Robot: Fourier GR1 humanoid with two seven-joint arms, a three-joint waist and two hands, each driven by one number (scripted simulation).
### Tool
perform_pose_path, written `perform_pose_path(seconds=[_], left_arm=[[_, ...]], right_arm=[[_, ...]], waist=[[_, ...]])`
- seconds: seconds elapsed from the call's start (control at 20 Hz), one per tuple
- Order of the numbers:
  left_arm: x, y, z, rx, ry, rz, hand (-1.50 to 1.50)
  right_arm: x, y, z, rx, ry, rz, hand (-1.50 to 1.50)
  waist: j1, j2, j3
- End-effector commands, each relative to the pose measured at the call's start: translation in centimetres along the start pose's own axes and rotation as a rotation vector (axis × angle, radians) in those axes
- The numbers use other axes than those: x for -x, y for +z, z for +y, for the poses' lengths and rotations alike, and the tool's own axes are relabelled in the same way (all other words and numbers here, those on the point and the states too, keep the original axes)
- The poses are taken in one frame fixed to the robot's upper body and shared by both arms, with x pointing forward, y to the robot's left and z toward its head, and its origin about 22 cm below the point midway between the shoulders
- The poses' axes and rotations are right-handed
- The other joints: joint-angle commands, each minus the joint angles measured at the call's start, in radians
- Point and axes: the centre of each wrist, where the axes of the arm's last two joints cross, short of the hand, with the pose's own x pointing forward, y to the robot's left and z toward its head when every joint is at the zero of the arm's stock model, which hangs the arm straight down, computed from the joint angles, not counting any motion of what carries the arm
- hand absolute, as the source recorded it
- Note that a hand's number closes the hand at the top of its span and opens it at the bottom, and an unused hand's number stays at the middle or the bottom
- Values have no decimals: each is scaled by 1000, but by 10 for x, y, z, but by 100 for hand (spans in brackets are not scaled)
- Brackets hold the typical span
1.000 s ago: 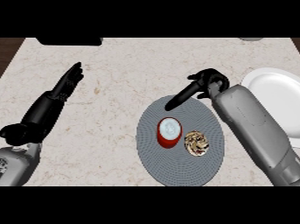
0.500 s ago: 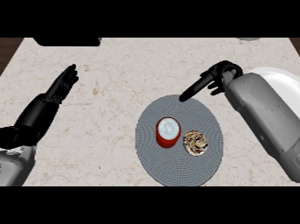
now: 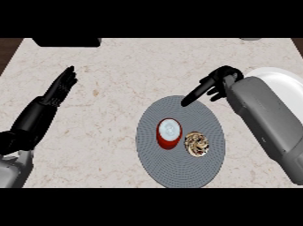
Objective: Pick the can from the placemat and place it in the plate
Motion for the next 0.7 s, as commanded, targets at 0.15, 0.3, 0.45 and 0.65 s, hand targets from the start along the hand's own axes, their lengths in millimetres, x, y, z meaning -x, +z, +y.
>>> perform_pose_path(seconds=[0.15, 0.3, 0.45, 0.65], left_arm=[[-11, 4, -4, 6, 13, 6, 0], [5, -7, -4, 0, 0, -1, 0], [-4, -9, -5, -14, -15, 2, 0], [5, 1, 2, -17, -9, 15, 0]], right_arm=[[9, -20, 30, -83, 88, 196, -150], [0, -26, 44, -92, 108, 189, -150], [16, -44, 52, -151, 116, 222, -150], [23, -50, 68, -169, 96, 220, -150]], waist=[[-3, -4, 0], [-4, 4, 0], [-6, 2, 1], [-4, 0, 0]])
